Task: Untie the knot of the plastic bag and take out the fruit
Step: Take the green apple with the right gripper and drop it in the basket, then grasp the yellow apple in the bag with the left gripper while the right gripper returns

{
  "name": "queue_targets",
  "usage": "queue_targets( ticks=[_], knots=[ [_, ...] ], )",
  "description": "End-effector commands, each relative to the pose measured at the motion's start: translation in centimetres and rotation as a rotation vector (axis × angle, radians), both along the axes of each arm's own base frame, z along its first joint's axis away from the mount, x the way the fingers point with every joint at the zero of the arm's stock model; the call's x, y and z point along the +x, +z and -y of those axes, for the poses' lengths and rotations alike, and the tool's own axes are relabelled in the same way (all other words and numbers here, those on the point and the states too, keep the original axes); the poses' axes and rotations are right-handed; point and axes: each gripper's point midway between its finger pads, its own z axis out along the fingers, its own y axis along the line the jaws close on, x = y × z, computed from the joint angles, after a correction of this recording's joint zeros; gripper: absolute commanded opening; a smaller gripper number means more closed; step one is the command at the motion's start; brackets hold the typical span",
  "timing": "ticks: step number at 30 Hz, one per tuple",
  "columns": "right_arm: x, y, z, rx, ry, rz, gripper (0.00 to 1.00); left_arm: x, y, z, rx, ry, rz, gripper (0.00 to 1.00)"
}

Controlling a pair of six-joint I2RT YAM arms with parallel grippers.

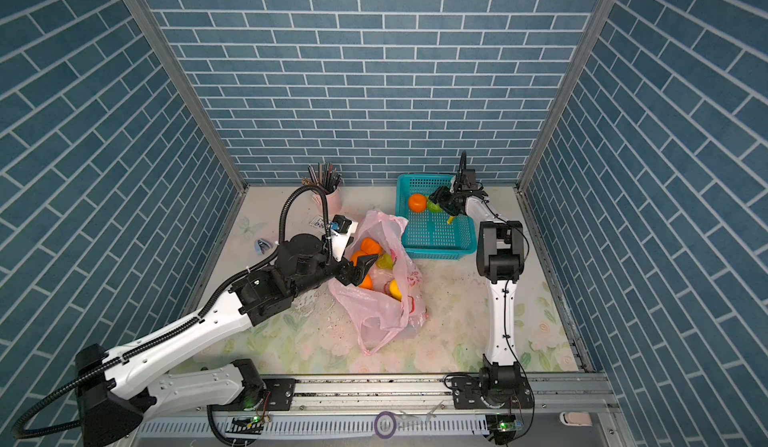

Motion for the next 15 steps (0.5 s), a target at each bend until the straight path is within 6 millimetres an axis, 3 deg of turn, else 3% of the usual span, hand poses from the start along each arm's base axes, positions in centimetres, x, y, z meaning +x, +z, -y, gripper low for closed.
queue_targets(
  ticks=[1,4,9,15],
  knots=[
    [0.2,0.9,0.4,-0.023,-0.013,0.006,0.71,0.4,0.1,-0.1,0.022,0.023,-0.001,0.87],
    [0.1,2.3,0.7,-0.039,-0.019,0.026,0.78,0.6,-0.2,0.1,0.035,0.02,0.002,0.87],
    [-0.7,5.8,0.8,-0.044,-0.022,0.072,0.81,0.9,-0.8,0.4,0.054,0.023,-0.017,0.87],
    [-2.5,12.4,1.3,-0.052,-0.024,0.177,0.82,1.1,-1.0,0.7,0.035,0.033,-0.043,0.87]
  ],
)
